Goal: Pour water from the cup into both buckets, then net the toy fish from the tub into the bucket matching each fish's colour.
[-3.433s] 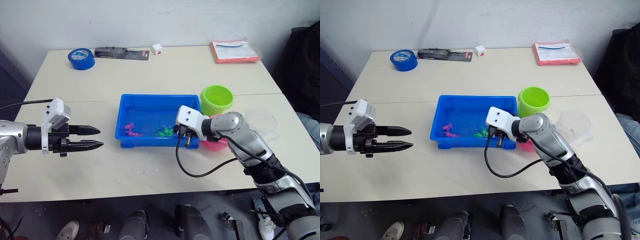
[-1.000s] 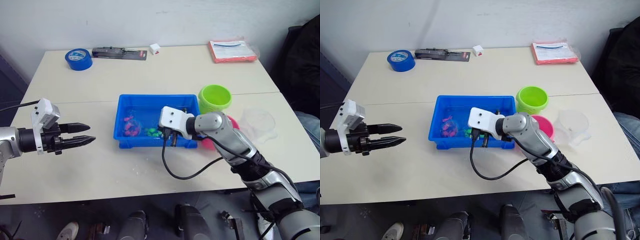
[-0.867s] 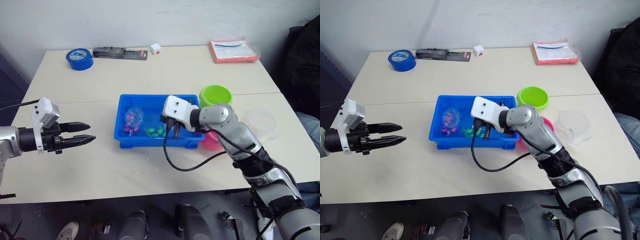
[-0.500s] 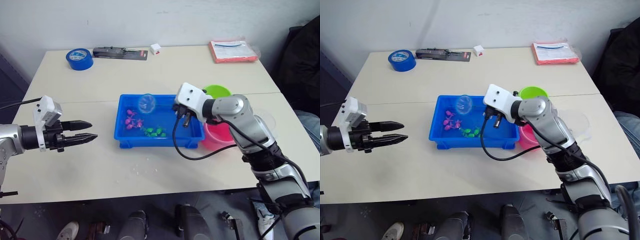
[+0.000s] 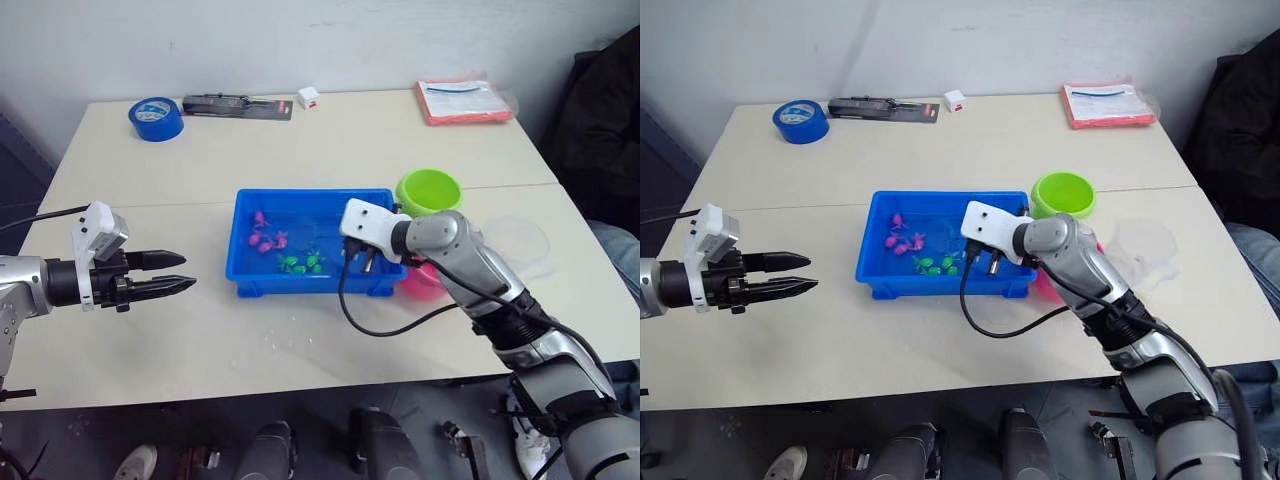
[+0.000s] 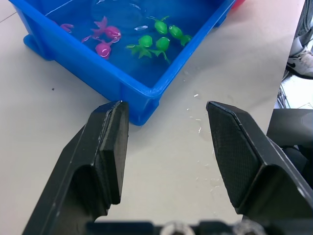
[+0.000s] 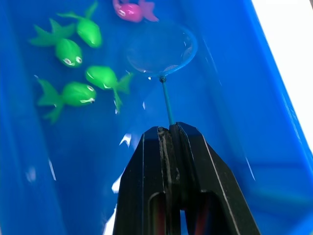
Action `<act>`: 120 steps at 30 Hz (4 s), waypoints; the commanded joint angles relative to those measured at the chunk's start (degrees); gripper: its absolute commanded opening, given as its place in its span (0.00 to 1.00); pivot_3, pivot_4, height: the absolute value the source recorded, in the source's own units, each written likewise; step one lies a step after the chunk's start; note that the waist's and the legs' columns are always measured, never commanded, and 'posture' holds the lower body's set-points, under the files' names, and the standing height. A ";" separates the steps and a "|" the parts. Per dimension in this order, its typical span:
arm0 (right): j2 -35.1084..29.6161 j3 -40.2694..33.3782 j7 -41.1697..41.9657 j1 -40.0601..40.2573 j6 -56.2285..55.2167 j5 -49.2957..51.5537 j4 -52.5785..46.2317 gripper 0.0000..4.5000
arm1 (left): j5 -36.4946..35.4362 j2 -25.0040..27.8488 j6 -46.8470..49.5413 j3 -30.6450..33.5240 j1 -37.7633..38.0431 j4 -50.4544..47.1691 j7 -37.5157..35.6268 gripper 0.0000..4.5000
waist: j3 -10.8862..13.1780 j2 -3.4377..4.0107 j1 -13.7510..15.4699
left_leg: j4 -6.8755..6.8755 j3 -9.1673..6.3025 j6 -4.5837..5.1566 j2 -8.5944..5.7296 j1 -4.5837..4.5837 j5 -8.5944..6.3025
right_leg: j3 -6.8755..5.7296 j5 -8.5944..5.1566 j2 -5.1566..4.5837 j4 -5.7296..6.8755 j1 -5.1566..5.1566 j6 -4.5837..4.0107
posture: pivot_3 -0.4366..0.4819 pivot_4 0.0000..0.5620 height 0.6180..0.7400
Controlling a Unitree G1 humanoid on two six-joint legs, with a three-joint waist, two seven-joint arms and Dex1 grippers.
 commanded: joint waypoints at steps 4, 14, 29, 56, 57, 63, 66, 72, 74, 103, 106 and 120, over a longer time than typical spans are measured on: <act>3.31 -1.68 -0.84 0.01 1.93 0.68 0.35 0.18 | -0.54 1.05 0.14 2.82 0.57 -1.50 0.19 0.62 | 0.00 0.00 0.08 | 0.01 -0.01 0.00 0.00 0.00 0.00 | -0.01 0.00 0.00 0.01 0.01 0.00 | 0.48 0.27 0.98; 5.01 -8.88 -1.94 -1.51 10.67 5.68 -2.48 0.18 | -0.25 0.81 -0.40 1.52 -0.88 -0.57 -0.08 0.62 | 0.00 0.01 0.04 | 0.02 -0.02 0.00 0.00 0.00 0.00 | 0.00 0.00 0.00 0.01 0.01 0.00 | 0.48 0.27 0.98; 4.41 -13.97 -2.84 -0.23 25.12 16.23 -10.62 0.18 | -0.26 -0.14 -0.94 -1.35 -4.56 0.68 -0.97 0.62 | 0.00 0.01 0.05 | -0.01 -0.02 0.00 0.00 0.00 0.00 | 0.01 0.00 0.00 0.02 0.00 0.00 | 0.48 0.27 0.98; -24.84 -53.50 0.70 22.19 30.00 34.37 -31.62 0.18 | 6.89 -16.25 -13.88 -16.09 -31.59 20.38 -6.89 0.62 | 0.00 0.01 1.62 | 0.12 0.09 0.05 -0.04 0.01 0.00 | 0.00 0.00 -0.01 0.03 0.09 0.00 | 0.48 0.27 0.98; -26.36 -58.67 1.84 26.75 30.97 34.26 -34.01 0.18 | 7.58 -17.29 -14.84 -16.81 -33.12 22.50 -7.54 0.62 | 0.01 0.00 2.24 | 0.11 0.12 0.05 -0.03 0.00 0.00 | 0.00 0.00 0.00 0.02 0.07 0.00 | 0.48 0.27 0.98; -27.71 -68.99 1.92 41.47 27.95 33.33 -42.16 0.18 | 10.58 -20.49 -19.11 -18.68 -38.47 31.12 -10.61 0.62 | -0.01 -0.01 3.04 | 0.20 0.26 0.12 -0.06 0.03 0.01 | -0.06 0.05 0.03 0.03 0.16 0.09 | 0.48 0.27 0.98; -27.56 -69.13 0.59 48.66 23.60 29.90 -44.85 0.18 | 12.00 -22.20 -21.00 -19.35 -40.58 34.90 -11.73 0.62 | -0.01 -0.02 3.13 | 0.21 0.26 0.12 -0.06 0.07 0.02 | -0.04 0.06 0.04 0.01 0.20 0.11 | 0.48 0.27 0.98; -25.94 -66.79 -2.73 60.46 13.06 22.18 -50.09 0.18 | 14.27 -24.01 -23.75 -19.65 -42.84 40.00 -13.57 0.62 | 0.00 -0.03 3.11 | 0.21 0.30 0.13 -0.09 0.07 0.02 | -0.04 0.06 0.05 0.03 0.18 0.12 | 0.48 0.27 0.98; -25.78 -66.13 -4.09 63.14 9.05 18.74 -50.41 0.18 | 14.75 -24.27 -24.23 -19.63 -43.23 40.97 -14.01 0.62 | -0.01 -0.04 3.14 | 0.21 0.29 0.14 -0.10 0.10 0.03 | -0.04 0.07 0.05 0.03 0.20 0.13 | 0.48 0.27 0.98; -17.60 -65.54 -18.53 79.00 -44.53 -26.62 -43.24 0.18 | 15.98 -25.28 -23.41 -19.16 -42.09 39.42 -16.65 0.62 | -0.01 -0.04 3.06 | 0.21 0.33 0.14 -0.13 0.15 0.03 | -0.07 0.07 0.25 0.08 0.21 0.13 | 0.48 0.27 0.98; -14.86 -65.17 -23.61 79.76 -48.39 -31.10 -41.67 0.18 | 15.69 -25.03 -22.26 -19.06 -40.86 37.28 -16.82 0.62 | -0.02 -0.04 3.02 | 0.21 0.37 0.14 -0.13 0.19 0.03 | -0.05 0.07 0.25 0.10 0.22 0.13 | 0.48 0.27 0.98; -10.00 -64.17 -37.98 79.27 -57.20 -42.36 -36.99 0.18 | 14.82 -24.17 -19.63 -17.80 -37.67 32.20 -15.38 0.62 | -0.02 -0.02 2.94 | 0.19 0.40 0.14 -0.14 0.24 0.03 | 0.06 0.07 0.29 0.14 0.24 0.12 | 0.48 0.27 0.98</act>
